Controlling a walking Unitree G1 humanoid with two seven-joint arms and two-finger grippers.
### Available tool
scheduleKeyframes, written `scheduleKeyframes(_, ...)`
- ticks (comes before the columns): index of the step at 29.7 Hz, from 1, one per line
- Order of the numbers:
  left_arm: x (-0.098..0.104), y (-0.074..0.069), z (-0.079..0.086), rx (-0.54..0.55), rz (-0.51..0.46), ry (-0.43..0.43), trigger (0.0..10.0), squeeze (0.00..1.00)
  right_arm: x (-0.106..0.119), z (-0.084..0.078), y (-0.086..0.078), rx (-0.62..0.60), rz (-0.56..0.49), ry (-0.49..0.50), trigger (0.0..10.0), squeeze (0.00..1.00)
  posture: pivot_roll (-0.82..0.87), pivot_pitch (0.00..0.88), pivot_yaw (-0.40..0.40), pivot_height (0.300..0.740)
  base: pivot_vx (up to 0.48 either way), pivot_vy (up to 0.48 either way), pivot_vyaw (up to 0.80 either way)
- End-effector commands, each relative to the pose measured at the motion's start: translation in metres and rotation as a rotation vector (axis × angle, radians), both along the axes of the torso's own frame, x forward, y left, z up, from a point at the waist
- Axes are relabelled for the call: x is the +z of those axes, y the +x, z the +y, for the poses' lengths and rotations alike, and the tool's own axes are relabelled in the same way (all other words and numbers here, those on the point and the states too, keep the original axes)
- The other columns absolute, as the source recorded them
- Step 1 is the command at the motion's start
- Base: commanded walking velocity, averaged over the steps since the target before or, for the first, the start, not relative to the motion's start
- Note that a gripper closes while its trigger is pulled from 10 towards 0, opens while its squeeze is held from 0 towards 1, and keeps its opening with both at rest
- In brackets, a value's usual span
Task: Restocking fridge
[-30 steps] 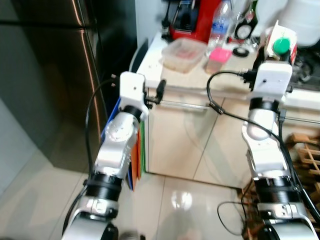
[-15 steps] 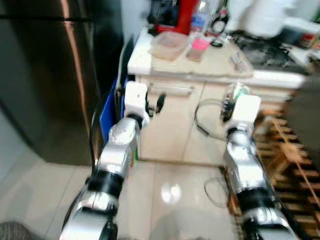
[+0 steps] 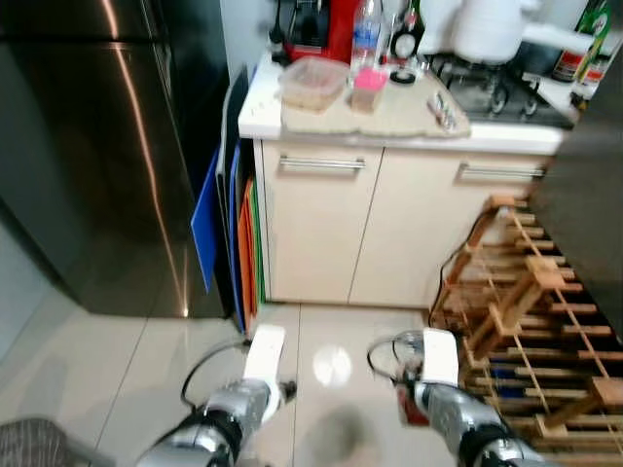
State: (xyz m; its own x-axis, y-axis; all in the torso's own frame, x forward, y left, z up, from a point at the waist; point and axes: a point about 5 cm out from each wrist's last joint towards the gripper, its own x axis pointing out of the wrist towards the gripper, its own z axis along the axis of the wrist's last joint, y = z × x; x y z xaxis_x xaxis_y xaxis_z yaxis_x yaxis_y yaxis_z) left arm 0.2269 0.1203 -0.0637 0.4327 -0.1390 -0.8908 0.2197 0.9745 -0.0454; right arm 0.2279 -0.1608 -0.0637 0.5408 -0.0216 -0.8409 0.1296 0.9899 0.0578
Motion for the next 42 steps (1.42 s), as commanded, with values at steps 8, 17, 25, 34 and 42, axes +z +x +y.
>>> scheduleKeyframes(8, -0.011, -0.020, 0.008, 0.142, 0.151, -0.085, 10.0, 0.00, -0.012, -0.012, -0.021, -0.154, 0.113, 0.050, 10.0, 0.00, 0.09, 0.000, -0.017, 0.740, 0.000, 0.000, 0.00)
scheduleKeyframes(17, -0.005, -0.012, -0.007, 0.011, 0.138, -0.084, 10.0, 0.00, -0.012, -0.013, -0.021, -0.118, 0.111, 0.035, 10.0, 0.00, 0.07, 0.000, -0.011, 0.740, 0.000, 0.000, 0.00)
scheduleKeyframes(25, -0.005, -0.012, -0.002, -0.014, 0.137, -0.048, 10.0, 0.00, -0.009, -0.013, -0.016, -0.109, 0.096, 0.026, 10.0, 0.00, 0.07, 0.000, 0.008, 0.740, 0.000, 0.000, 0.00)
scheduleKeyframes(34, -0.010, -0.023, -0.018, -0.044, 0.170, -0.060, 10.0, 0.00, -0.011, -0.008, -0.018, -0.066, 0.098, 0.026, 10.0, 0.00, 0.08, 0.000, -0.005, 0.740, 0.000, 0.000, 0.00)
scheduleKeyframes(42, -0.018, -0.041, -0.025, -0.013, 0.232, -0.065, 10.0, 0.00, -0.018, -0.005, -0.031, -0.042, 0.166, 0.002, 10.0, 0.00, 0.08, 0.000, -0.015, 0.740, 0.000, 0.000, 0.00)
